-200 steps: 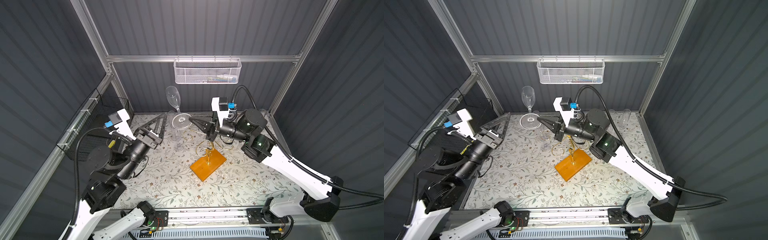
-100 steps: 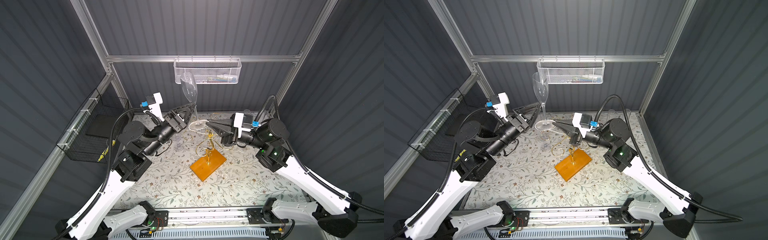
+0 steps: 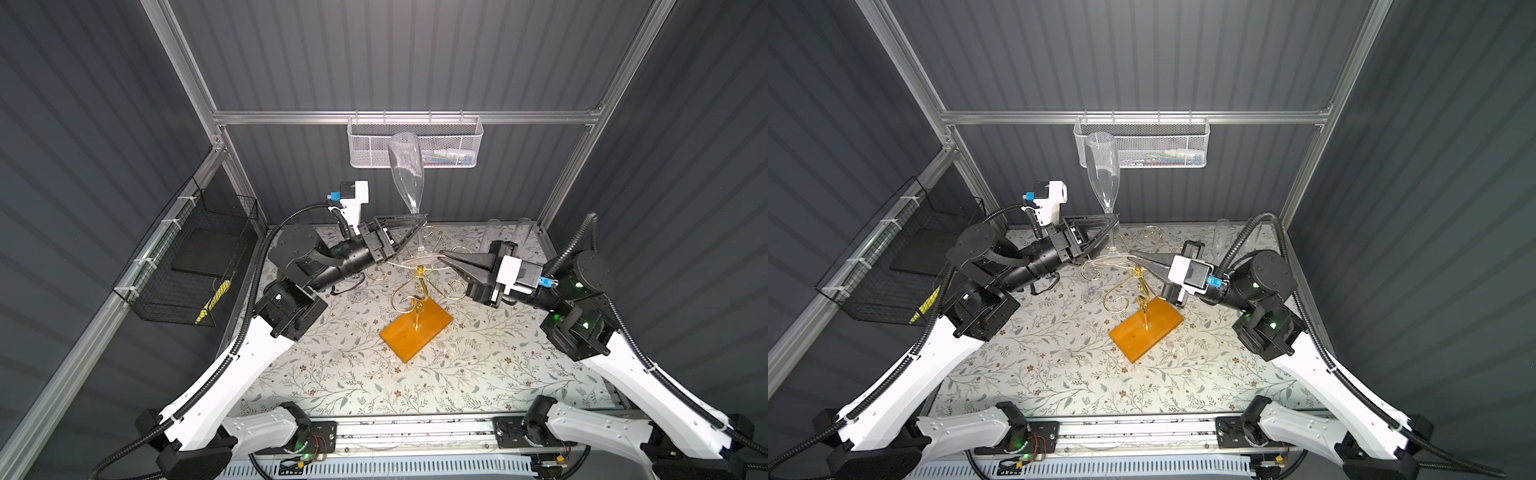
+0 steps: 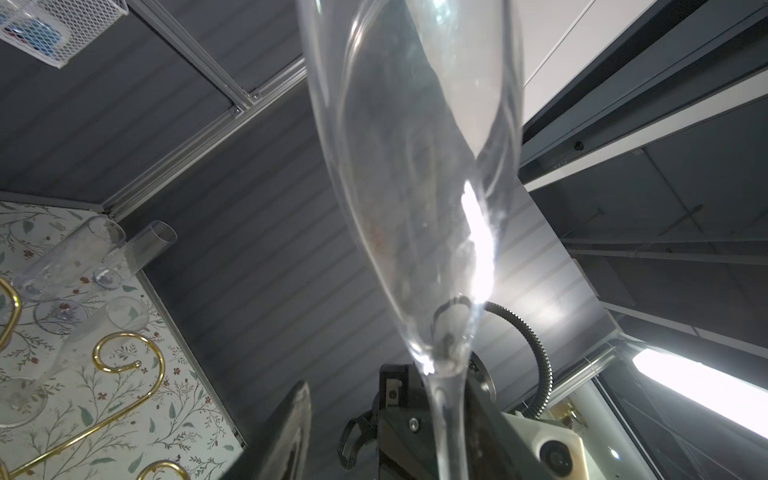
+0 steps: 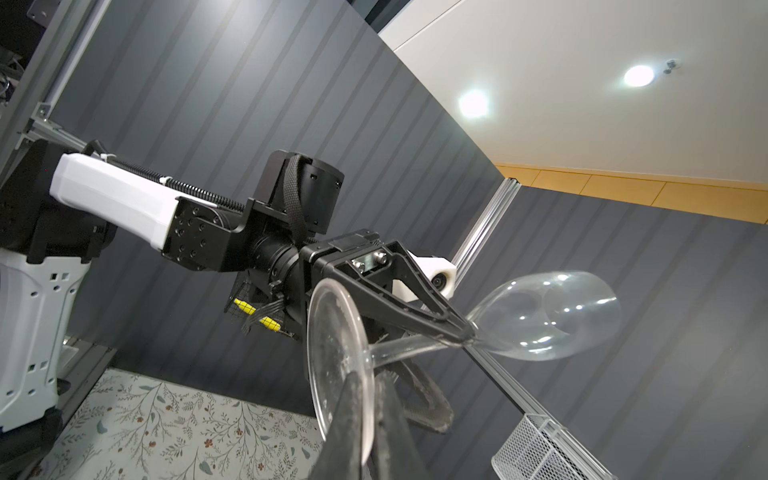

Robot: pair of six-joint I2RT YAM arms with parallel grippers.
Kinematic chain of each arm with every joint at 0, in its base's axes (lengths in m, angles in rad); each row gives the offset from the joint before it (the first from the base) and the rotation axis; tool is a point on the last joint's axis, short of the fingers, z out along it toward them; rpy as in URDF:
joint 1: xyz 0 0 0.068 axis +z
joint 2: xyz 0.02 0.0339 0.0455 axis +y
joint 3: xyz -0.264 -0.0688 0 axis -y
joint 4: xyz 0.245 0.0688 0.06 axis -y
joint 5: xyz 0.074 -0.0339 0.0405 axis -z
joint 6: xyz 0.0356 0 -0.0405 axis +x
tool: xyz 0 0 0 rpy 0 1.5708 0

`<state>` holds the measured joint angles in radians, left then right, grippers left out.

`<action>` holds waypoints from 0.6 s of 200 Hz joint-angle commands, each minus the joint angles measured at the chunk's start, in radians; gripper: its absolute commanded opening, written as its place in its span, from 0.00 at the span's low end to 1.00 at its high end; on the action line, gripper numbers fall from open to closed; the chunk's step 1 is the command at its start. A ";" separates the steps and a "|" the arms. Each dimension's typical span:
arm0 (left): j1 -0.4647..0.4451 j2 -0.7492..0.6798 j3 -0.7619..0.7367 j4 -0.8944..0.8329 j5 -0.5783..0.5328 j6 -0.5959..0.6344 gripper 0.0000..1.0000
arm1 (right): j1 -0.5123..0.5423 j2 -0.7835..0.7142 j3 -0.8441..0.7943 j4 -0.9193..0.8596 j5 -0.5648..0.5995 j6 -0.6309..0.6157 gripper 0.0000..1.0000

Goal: Take the wine glass off the wine glass rack
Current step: 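Raise the held glass upright while the left gripper reaches toward its stem, then close the left gripper on the glass stem while the right gripper opens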

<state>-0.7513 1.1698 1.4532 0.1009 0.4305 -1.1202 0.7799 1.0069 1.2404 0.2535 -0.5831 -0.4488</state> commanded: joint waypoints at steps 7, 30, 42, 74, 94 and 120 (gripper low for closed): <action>0.007 -0.002 0.036 0.027 0.094 -0.016 0.49 | -0.007 -0.012 0.017 -0.062 -0.042 -0.104 0.00; 0.007 0.010 0.053 0.005 0.115 -0.006 0.41 | -0.010 -0.014 0.023 -0.094 -0.047 -0.138 0.00; 0.007 0.019 0.058 0.002 0.124 -0.006 0.36 | -0.010 -0.016 0.022 -0.107 -0.047 -0.155 0.00; 0.008 0.037 0.068 -0.004 0.140 -0.006 0.19 | -0.012 -0.026 0.024 -0.130 -0.039 -0.178 0.00; 0.008 0.037 0.068 -0.022 0.130 0.006 0.10 | -0.013 -0.033 0.024 -0.141 -0.029 -0.189 0.00; 0.008 0.033 0.064 -0.029 0.119 0.022 0.01 | -0.014 -0.033 0.025 -0.148 -0.025 -0.190 0.00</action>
<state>-0.7464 1.2121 1.4879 0.0673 0.5365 -1.1290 0.7696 0.9871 1.2419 0.1066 -0.6109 -0.6193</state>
